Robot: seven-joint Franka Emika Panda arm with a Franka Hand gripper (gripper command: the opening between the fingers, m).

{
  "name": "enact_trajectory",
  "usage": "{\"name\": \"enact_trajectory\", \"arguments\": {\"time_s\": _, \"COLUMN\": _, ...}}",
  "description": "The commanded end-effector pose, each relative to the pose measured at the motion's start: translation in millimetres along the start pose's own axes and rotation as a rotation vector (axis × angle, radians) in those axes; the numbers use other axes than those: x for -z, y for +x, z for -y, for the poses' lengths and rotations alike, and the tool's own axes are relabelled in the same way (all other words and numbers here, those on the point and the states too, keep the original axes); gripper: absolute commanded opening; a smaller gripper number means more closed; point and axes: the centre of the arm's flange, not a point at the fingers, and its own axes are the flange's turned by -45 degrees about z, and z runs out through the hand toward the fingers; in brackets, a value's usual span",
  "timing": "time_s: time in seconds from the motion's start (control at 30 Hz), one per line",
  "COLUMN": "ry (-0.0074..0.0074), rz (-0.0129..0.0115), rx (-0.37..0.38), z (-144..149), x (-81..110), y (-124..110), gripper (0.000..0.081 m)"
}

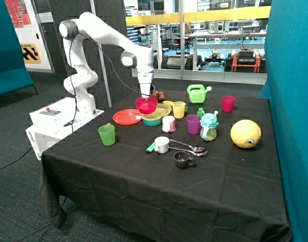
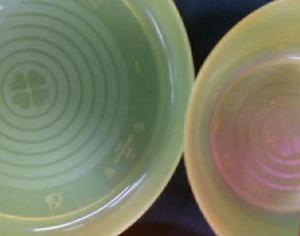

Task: Stack the bowls

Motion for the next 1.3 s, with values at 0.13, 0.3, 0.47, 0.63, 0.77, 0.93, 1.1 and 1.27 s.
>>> {"name": "enact_trajectory", "arguments": {"time_s": 0.13, "ry": -0.0014, "rz": -0.0028, "rx": 0.034, "z": 16.0, "x": -16.9, "y": 3.4, "gripper": 0.0}}
{"name": "enact_trajectory", "arguments": {"time_s": 0.3, "ry": -0.0015, "rz": -0.0028, "rx": 0.045, "z": 18.1, "x": -20.9, "y": 9.3, "gripper": 0.0}}
{"name": "enact_trajectory", "arguments": {"time_s": 0.47, "ry": -0.0015, "rz": -0.0028, "rx": 0.039, "z": 13.1, "x": -24.6, "y": 17.2, "gripper": 0.0}}
{"name": "enact_trajectory", "arguments": {"time_s": 0.63, "ry": -0.0014, "rz": -0.0028, "rx": 0.027, "z": 5.3, "x": -27.7, "y": 22.0, "gripper": 0.0}}
{"name": "enact_trajectory", "arguments": {"time_s": 0.77, "ry": -0.0014, "rz": -0.0028, "rx": 0.01, "z": -2.7, "x": -28.6, "y": 26.0, "gripper": 0.0}}
{"name": "enact_trajectory", "arguments": {"time_s": 0.93, "ry": -0.0014, "rz": -0.0028, "rx": -0.002, "z": -8.4, "x": -30.4, "y": 27.7, "gripper": 0.0}}
{"name": "enact_trajectory", "arguments": {"time_s": 1.1, "ry": -0.0014, "rz": -0.0028, "rx": -0.003, "z": -9.3, "x": -34.2, "y": 27.7, "gripper": 0.0}}
{"name": "enact_trajectory", "arguments": {"time_s": 1.27, "ry": -0.0014, "rz": -0.0028, "rx": 0.001, "z": -6.9, "x": -37.0, "y": 27.9, "gripper": 0.0}}
